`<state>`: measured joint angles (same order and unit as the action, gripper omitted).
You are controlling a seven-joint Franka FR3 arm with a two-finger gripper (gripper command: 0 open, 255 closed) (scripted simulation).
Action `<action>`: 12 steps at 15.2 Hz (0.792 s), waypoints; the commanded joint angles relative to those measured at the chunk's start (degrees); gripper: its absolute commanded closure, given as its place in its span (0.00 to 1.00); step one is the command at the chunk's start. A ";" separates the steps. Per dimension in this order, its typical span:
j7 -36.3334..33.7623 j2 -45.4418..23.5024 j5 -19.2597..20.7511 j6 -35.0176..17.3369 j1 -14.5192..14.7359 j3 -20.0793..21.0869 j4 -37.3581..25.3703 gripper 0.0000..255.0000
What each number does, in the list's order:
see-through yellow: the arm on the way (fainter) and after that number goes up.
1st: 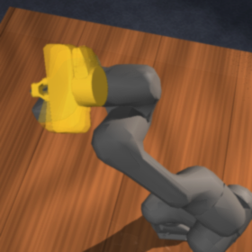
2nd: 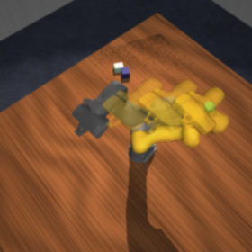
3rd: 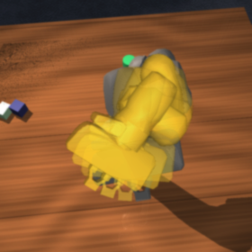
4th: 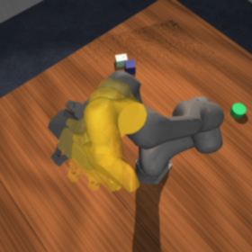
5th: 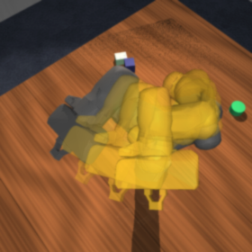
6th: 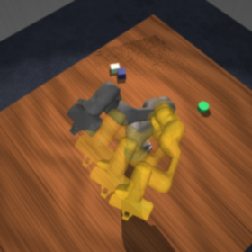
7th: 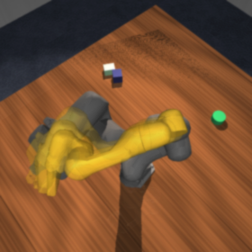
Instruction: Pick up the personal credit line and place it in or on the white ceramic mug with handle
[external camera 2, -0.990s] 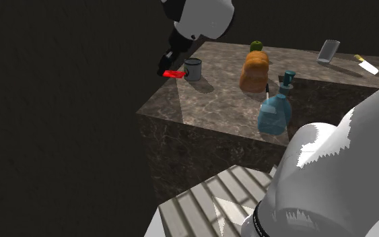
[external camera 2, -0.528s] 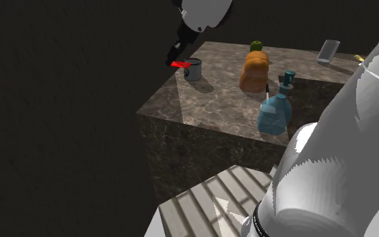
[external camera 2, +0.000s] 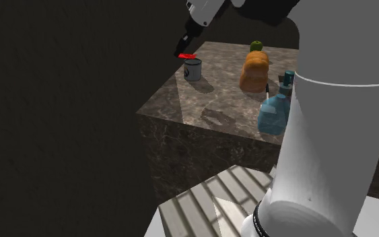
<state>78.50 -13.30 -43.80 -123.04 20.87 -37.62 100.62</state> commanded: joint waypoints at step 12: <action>-2.20 -32.72 -11.72 21.17 -24.59 4.36 -49.11 1.00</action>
<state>76.65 -44.22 -55.07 -102.62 -2.38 -33.67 54.23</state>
